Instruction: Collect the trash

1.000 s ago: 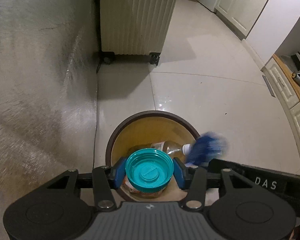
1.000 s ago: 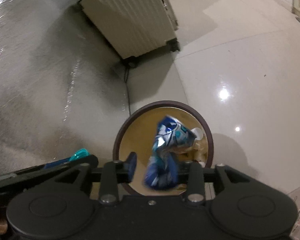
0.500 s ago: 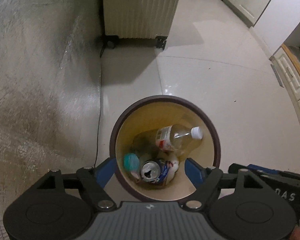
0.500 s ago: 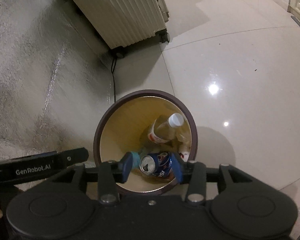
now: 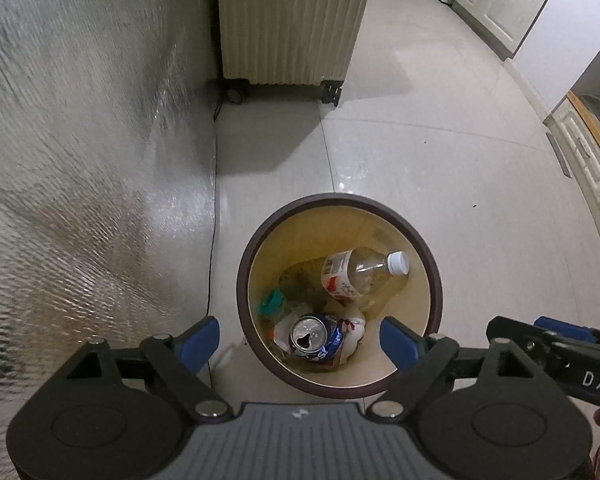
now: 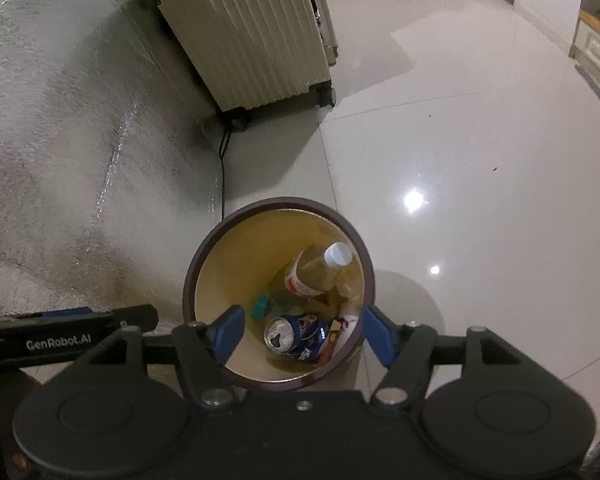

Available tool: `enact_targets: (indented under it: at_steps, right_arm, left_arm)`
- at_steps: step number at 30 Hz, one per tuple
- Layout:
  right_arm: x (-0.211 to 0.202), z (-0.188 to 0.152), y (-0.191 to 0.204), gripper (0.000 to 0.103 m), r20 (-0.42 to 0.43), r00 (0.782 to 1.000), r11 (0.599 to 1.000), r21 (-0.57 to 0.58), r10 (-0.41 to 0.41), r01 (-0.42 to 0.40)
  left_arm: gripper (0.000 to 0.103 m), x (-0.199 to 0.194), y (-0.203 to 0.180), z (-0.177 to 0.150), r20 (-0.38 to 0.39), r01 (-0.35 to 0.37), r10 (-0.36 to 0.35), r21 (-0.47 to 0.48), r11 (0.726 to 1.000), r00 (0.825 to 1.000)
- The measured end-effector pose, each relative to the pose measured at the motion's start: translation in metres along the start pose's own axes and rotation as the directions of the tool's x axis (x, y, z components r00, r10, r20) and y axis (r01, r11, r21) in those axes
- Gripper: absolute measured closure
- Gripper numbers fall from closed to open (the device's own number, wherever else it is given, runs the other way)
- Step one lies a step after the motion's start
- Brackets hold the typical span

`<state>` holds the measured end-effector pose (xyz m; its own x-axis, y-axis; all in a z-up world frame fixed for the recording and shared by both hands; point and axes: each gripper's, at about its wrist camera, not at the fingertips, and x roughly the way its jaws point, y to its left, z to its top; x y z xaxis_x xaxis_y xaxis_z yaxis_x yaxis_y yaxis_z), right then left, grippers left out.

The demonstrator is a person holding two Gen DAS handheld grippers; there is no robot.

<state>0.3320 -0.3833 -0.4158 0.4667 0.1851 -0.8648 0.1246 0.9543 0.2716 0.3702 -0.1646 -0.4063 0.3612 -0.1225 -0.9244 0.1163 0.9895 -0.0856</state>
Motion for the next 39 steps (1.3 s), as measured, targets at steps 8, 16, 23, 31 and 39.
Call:
enact_targets:
  at_steps: [8,16,23,31,39]
  right_arm:
    - [-0.049,0.003,0.0,0.022,0.058,0.998,1.0,0.014,-0.021,0.02]
    - [-0.124,0.005,0.003,0.007,0.19,0.98,0.999,0.006,-0.053,0.053]
    - [-0.199,0.004,0.011,0.0,0.311,0.949,0.998,0.0,-0.057,0.06]
    - [-0.267,0.002,0.026,0.0,0.397,0.916,0.997,-0.023,-0.057,0.072]
    - [-0.327,-0.005,0.047,0.0,0.463,0.883,0.995,-0.024,-0.076,0.098]
  left_arm:
    - [0.011,-0.052,-0.012,0.004,0.091,0.011,-0.013,0.022,1.0,0.996]
    - [0.01,-0.121,-0.03,-0.001,0.196,-0.01,-0.003,0.066,0.998,0.981]
    - [0.008,-0.195,-0.038,-0.01,0.298,0.002,-0.023,0.073,0.997,0.954]
    - [0.005,-0.275,-0.039,-0.024,0.408,-0.001,-0.035,0.086,0.996,0.912]
    - [0.001,-0.344,-0.029,-0.04,0.497,-0.011,-0.035,0.09,0.996,0.867]
